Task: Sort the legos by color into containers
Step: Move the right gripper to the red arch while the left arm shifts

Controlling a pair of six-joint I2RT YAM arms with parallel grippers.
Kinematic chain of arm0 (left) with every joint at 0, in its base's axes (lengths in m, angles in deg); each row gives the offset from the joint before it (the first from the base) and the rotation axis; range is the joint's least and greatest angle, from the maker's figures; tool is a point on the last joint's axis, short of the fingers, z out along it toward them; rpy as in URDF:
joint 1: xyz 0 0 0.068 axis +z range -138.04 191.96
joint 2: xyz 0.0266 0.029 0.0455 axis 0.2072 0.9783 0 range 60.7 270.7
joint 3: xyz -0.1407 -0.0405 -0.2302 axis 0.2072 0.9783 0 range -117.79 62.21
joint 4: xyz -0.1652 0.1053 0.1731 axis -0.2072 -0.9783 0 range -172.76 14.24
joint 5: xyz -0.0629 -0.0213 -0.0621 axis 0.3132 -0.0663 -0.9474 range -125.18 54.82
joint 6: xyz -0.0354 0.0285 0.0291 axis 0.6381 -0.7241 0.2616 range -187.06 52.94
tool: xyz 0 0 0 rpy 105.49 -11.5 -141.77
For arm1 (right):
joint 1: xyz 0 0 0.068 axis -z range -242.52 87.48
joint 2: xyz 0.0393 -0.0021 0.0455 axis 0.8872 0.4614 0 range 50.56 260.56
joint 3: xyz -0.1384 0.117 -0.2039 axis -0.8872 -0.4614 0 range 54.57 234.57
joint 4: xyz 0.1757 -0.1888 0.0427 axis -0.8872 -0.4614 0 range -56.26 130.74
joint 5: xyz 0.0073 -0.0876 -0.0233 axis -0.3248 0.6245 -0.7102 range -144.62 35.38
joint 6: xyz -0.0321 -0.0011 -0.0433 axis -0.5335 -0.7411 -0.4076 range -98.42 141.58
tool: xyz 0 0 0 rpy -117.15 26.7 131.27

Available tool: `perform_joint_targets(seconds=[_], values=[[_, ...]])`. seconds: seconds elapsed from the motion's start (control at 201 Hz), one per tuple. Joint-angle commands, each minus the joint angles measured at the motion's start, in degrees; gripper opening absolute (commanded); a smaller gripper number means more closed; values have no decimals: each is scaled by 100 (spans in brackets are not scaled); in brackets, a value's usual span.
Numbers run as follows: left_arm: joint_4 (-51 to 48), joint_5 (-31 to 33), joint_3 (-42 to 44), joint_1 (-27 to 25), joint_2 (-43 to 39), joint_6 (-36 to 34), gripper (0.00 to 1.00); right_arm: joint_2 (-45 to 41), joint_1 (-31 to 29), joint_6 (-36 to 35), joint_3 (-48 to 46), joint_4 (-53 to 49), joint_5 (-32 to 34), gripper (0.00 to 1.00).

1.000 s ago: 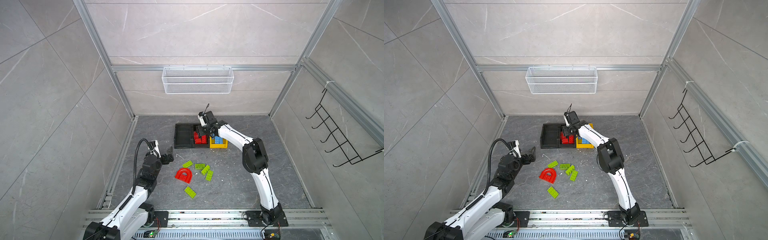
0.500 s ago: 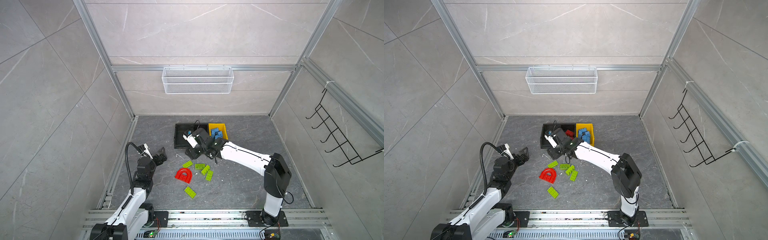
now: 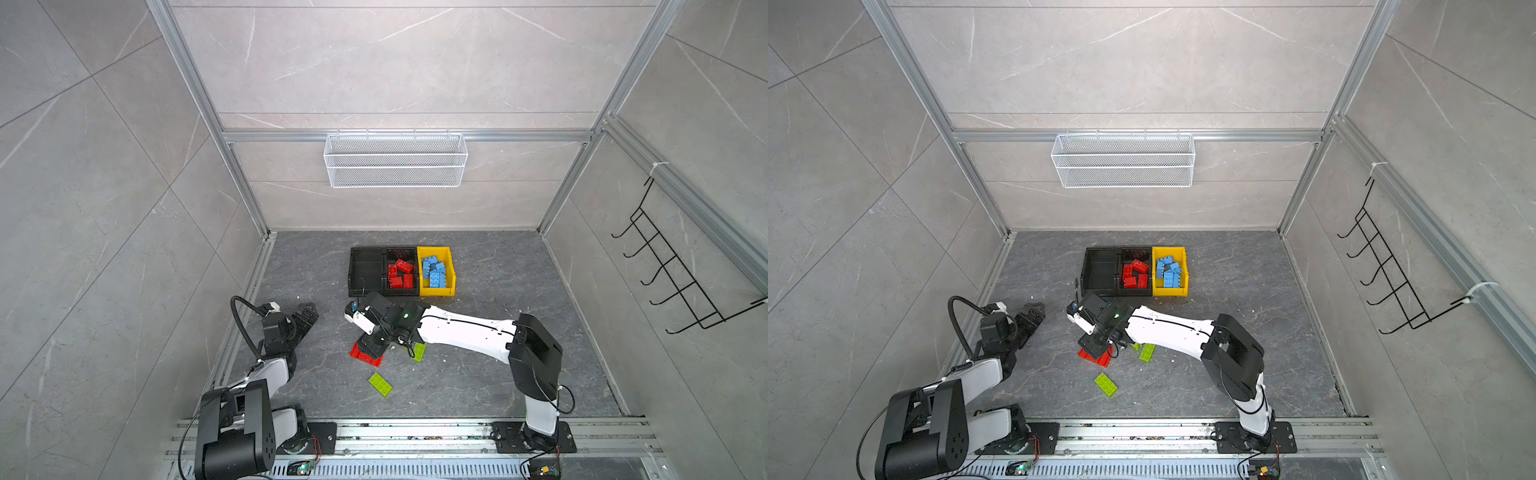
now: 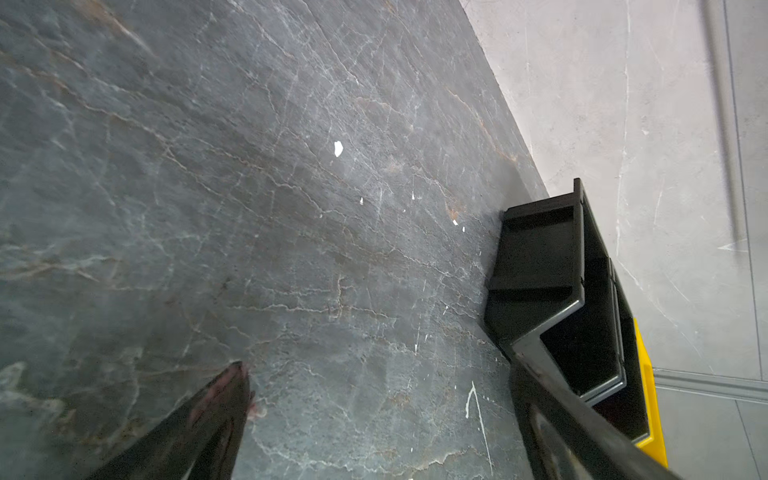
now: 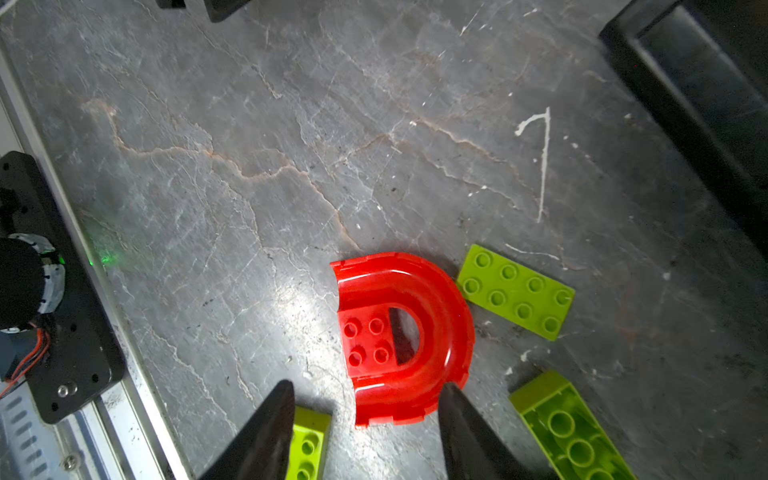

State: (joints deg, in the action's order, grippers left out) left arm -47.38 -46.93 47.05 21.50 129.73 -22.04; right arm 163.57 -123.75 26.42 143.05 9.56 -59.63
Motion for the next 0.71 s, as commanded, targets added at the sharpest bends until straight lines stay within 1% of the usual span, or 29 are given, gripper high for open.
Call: perform_joint_targets(seconds=[0.0, 0.1, 0.224, 0.329, 0.458, 0.702], values=[[37, -63, -216, 33, -342, -90, 100, 249, -92, -173, 266, -283, -6, 58], [-193, 104, -179, 29, -693, -171, 99, 415, -185, -267, 394, -368, 131, 58], [-210, 208, -86, 30, -996, -186, 99, 554, -232, -368, 537, -519, 172, 59], [-237, 204, -80, 23, -1059, -183, 99, 665, -231, -396, 600, -581, 314, 58], [-193, 160, -64, 28, -1082, -160, 99, 935, -241, -406, 849, -866, 293, 59], [-198, 175, -46, 30, -1184, -184, 99, 1093, -249, -313, 914, -792, 322, 57]])
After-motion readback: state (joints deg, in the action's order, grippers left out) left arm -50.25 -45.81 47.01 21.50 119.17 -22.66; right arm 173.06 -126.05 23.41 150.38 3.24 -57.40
